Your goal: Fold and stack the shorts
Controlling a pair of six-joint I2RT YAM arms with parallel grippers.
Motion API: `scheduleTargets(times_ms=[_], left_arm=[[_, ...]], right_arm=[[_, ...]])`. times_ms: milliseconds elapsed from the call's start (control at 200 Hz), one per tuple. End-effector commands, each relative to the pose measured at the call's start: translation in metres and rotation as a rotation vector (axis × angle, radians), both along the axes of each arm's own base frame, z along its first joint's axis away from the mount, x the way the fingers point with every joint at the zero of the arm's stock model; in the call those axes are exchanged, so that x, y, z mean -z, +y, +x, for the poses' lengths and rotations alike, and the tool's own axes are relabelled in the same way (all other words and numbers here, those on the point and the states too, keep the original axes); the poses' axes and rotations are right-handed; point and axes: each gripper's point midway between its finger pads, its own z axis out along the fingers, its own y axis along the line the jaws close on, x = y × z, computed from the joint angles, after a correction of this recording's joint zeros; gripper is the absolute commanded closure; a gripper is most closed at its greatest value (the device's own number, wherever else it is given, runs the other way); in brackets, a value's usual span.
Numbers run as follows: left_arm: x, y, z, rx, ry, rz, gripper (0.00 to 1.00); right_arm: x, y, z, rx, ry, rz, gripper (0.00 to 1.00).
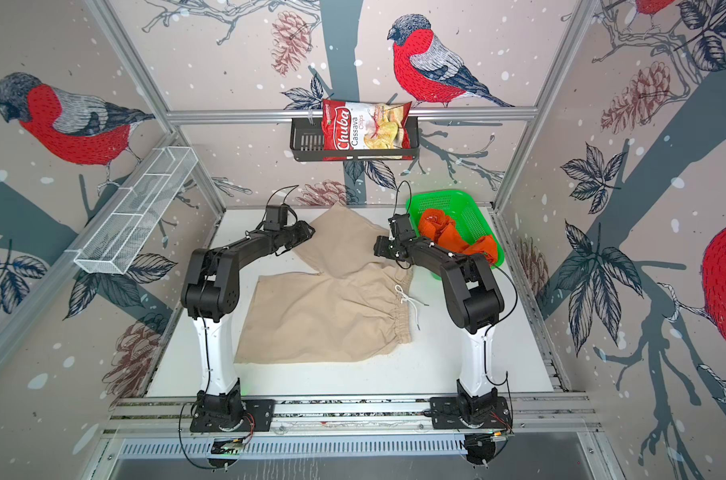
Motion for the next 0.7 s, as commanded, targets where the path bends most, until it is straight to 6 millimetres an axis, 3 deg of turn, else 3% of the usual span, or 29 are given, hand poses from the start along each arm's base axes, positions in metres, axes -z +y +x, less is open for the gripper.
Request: scheduleTargets(times_ms=[0, 225, 400, 520, 645, 690], left_arm=[[0.024, 0.014, -0.005, -0.03, 0.064, 0.022, 0.55], [0.054, 0.05, -0.025, -0.115, 0.136, 0.059, 0.6], [0.058, 0.075, -0.041, -0.178, 0.154, 0.096, 0.62], [0.054, 0.093, -0.053, -0.225, 0.156, 0.115, 0.62], [0.044, 0.104, -0.065, -0.247, 0.138, 0.103, 0.62], [0.032, 0.104, -0.067, -0.245, 0.112, 0.102, 0.61]], right_arm=[[0.016, -0.008, 0.0, -0.005, 0.032, -0.03, 0.31], [0.043, -0.024, 0.001, 0.014, 0.079, -0.069, 0.31], [0.048, -0.035, 0.003, 0.041, 0.082, -0.091, 0.3], [0.028, -0.026, 0.007, 0.013, 0.028, -0.066, 0.28], [-0.012, -0.005, 0.008, -0.053, -0.068, -0.032, 0.27], [-0.029, 0.003, 0.005, -0.08, -0.106, -0.03, 0.27]])
